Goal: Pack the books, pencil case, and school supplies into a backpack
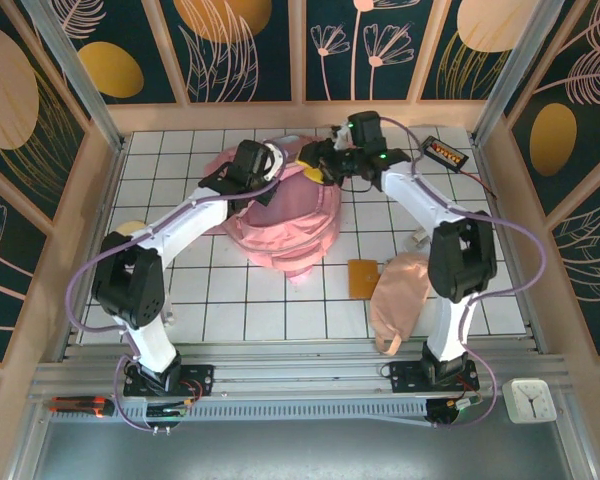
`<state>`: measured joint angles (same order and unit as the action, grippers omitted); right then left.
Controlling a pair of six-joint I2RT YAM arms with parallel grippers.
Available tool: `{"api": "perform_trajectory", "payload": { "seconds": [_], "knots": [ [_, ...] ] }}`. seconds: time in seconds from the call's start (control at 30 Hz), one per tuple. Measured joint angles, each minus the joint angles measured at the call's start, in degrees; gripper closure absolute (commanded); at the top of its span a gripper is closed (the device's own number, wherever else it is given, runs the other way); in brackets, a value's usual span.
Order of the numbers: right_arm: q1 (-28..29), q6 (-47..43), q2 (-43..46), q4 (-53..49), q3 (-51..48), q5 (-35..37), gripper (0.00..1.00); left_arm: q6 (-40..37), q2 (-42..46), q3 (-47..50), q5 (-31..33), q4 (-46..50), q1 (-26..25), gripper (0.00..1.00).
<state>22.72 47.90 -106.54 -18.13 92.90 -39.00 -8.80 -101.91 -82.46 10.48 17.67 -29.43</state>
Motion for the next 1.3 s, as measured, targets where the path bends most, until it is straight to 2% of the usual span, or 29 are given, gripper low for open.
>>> {"api": "perform_trajectory", "payload": {
  "seconds": [0.07, 0.17, 0.27, 0.37, 0.43, 0.47, 0.6, 0.8, 0.93, 1.0, 1.1, 1.27, 1.3],
  "knots": [
    [-2.3, -4.7, 4.8, -8.1, 0.0, 5.9, 0.23, 1.6, -0.7, -2.0, -0.3, 1.9, 0.3, 1.00],
    [-6.2, -8.9, 14.1, -17.9, -3.6, 16.5, 0.22, 3.2, -0.9, -3.7, -1.1, 3.7, 0.5, 1.00],
    [-9.6, -9.5, 24.9, -24.7, -14.3, 23.9, 0.18, 4.3, -0.9, -3.9, -1.9, 4.2, 0.7, 1.00],
    [-11.1, -7.6, 31.7, -30.0, -27.4, 28.2, 0.15, 4.9, -0.9, -3.9, -2.8, 4.5, 0.7, 1.00],
    [-11.8, -6.3, 33.4, -32.4, -34.4, 30.0, 0.15, 5.0, -0.9, -3.9, -3.4, 4.5, 0.7, 1.00],
    [-12.3, -5.6, 33.8, -33.2, -37.3, 30.7, 0.07, 5.0, -0.9, -3.8, -3.8, 4.5, 0.8, 1.00],
    [-14.6, -5.2, 34.2, -33.7, -44.1, 33.0, 0.01, 5.0, -0.6, -3.1, -4.6, 4.4, 0.8, 1.00],
    [-19.1, -7.2, 34.2, -30.1, -50.1, 32.9, 0.01, 5.0, -0.3, -2.3, -5.8, 4.1, 0.8, 1.00],
    [-20.3, -8.9, 34.3, -25.5, -53.2, 30.4, 0.02, 5.1, -0.3, -2.1, -6.2, 4.0, 0.8, 1.00],
    [-20.4, -9.3, 34.2, -23.8, -53.9, 29.4, 0.09, 5.3, -0.3, -2.1, -6.4, 4.0, 0.8, 1.00],
    [-20.4, -10.1, 32.3, -21.4, -54.0, 27.8, 0.31, 5.5, -0.3, -2.0, -6.9, 4.0, 0.8, 1.00],
    [-20.2, -10.3, 29.9, -18.5, -52.9, 25.5, 1.00, 6.1, -0.3, -2.0, -7.1, 4.0, 0.9, 1.00],
    [-20.2, -10.3, 29.7, -18.4, -52.7, 25.6, 1.00, 6.1, -0.3, -2.0, -7.1, 4.0, 0.9, 1.00]
  ]
}}
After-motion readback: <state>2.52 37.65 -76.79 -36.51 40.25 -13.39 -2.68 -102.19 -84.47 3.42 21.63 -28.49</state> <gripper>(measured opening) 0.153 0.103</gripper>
